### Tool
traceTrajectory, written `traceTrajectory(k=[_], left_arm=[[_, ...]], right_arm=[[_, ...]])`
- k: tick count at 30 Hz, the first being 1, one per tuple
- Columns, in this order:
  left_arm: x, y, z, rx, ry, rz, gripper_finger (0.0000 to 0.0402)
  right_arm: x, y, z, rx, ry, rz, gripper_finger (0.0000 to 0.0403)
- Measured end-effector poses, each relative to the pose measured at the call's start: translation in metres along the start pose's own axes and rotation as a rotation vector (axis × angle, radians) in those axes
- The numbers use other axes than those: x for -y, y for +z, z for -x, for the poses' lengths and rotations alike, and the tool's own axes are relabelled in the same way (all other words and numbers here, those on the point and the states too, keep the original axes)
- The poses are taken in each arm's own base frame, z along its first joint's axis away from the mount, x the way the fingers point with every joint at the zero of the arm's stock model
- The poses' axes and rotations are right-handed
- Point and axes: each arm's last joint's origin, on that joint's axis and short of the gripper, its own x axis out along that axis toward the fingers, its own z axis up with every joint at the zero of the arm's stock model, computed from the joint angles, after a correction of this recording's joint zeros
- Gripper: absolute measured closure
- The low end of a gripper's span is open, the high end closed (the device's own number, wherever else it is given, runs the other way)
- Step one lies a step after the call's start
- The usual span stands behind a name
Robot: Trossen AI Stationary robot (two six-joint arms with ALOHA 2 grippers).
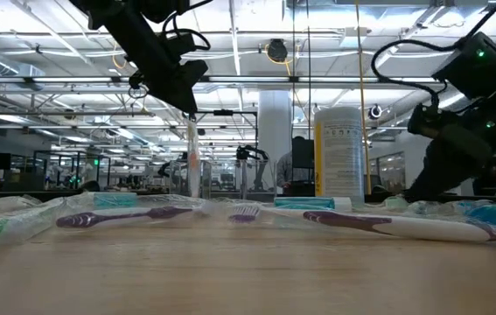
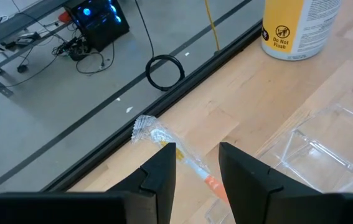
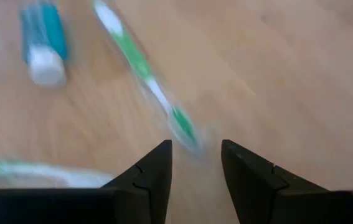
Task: Pick & Place toothbrushing station
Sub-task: Put the top right green toothbrush into the transparent organizer
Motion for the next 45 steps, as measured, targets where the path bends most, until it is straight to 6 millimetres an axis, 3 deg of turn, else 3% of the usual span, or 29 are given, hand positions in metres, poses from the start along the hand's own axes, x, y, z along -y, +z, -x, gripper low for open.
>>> traceTrajectory(k=[14, 31, 45], left_arm=[[0.000, 0.000, 0.000, 0.000, 0.000, -0.004, 0.0273], [0.000, 0.000, 0.000, 0.000, 0.000, -0.007, 0.0273], [0.000, 0.000, 0.000, 0.000, 0.000, -0.007, 0.0273]], right_arm=[[0.007, -0.015, -0.002, 0.006, -0.032, 0.075, 0.0277], [0.004, -0.009, -0.002, 0.072, -0.002, 0.115, 0.0398], [0.003, -0.006, -0.002, 0.095, 0.006, 0.205, 0.0402]])
